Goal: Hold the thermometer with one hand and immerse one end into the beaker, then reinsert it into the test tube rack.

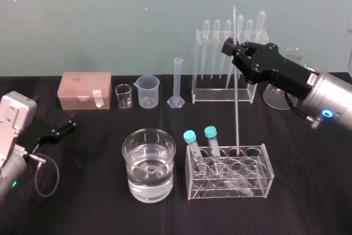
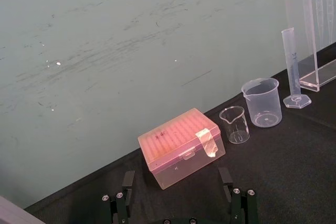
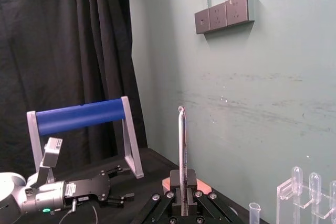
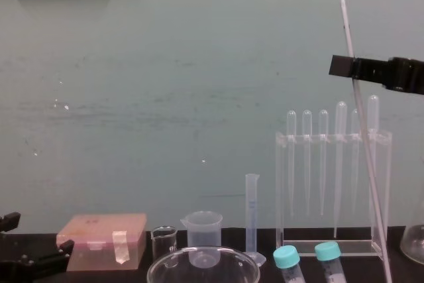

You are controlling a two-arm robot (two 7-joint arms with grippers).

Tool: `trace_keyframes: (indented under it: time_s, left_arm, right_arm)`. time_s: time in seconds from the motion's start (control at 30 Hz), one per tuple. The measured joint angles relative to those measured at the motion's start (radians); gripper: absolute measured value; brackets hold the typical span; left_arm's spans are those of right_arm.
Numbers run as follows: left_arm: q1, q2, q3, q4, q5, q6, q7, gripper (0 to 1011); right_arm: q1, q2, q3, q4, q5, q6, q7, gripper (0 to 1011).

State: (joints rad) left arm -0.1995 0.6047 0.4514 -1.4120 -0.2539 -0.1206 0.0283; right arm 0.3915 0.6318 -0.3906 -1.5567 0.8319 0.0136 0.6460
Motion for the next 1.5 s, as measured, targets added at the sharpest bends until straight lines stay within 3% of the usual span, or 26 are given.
trace_keyframes:
  time_s: [0.33,0.77,1.5]
  left_arm:
    - [0.000,0.000,0.000,0.000,0.000,0.000,0.000,1008]
    - [0.000,0.000,0.000,0.000,0.000,0.000,0.000,1008]
    - [0.000,0.000,0.000,0.000,0.000,0.000,0.000,1008]
  right_arm:
    - [0.010,-0.016,-0.015,0.026,-0.010,-0.023,0.017,58]
    - [0.020,-0.035,-0.050,0.080,-0.064,-0.053,0.048,58]
    - [0.022,-0.052,-0.072,0.123,-0.098,-0.038,0.058,58]
